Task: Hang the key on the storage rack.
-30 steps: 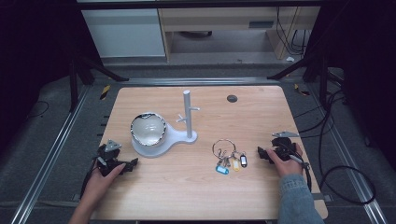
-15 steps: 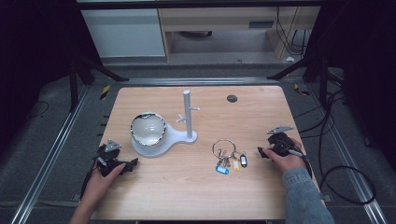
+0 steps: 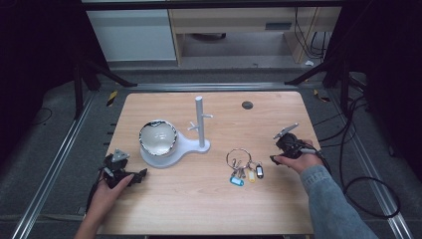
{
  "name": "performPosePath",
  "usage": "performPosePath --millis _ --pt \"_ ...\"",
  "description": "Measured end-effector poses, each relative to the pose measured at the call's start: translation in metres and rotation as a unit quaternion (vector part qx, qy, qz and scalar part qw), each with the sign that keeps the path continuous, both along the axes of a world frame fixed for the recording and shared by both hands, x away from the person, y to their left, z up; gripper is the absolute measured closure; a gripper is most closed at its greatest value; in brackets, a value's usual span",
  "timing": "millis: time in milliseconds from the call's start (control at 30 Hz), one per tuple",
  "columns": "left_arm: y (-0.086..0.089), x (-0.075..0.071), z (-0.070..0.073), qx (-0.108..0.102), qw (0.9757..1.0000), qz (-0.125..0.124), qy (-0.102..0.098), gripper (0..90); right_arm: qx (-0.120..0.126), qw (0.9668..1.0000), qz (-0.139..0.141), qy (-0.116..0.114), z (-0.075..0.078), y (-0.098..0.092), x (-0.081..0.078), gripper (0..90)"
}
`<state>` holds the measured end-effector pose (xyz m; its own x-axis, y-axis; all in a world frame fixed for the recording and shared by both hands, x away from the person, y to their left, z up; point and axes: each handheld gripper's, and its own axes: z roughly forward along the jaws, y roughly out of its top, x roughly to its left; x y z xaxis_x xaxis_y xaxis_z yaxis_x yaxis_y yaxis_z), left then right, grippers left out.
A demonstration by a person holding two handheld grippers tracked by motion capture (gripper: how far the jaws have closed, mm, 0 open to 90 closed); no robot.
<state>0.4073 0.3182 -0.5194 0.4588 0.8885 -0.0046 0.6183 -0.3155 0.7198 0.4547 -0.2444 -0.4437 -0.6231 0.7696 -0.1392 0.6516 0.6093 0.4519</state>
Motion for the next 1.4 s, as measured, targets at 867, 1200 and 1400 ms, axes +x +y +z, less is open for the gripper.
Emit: performPosePath --millis 867,1200,1400 --pt "0.000 0.000 0.000 0.001 1.0000 -0.001 0.001 0.0 -0.034 0.9896 0.115 0.079 0.010 0.055 0.012 76.3" --pt "0.000 0.000 0.000 0.001 1.0000 -0.001 0.001 0.0 -0.052 0.9849 0.132 0.098 -0.007 0.078 0.019 76.9" --pt "0.000 0.000 0.000 0.001 1.0000 -0.001 0.001 0.0 -0.062 0.9825 0.139 0.107 -0.015 0.084 0.022 76.5"
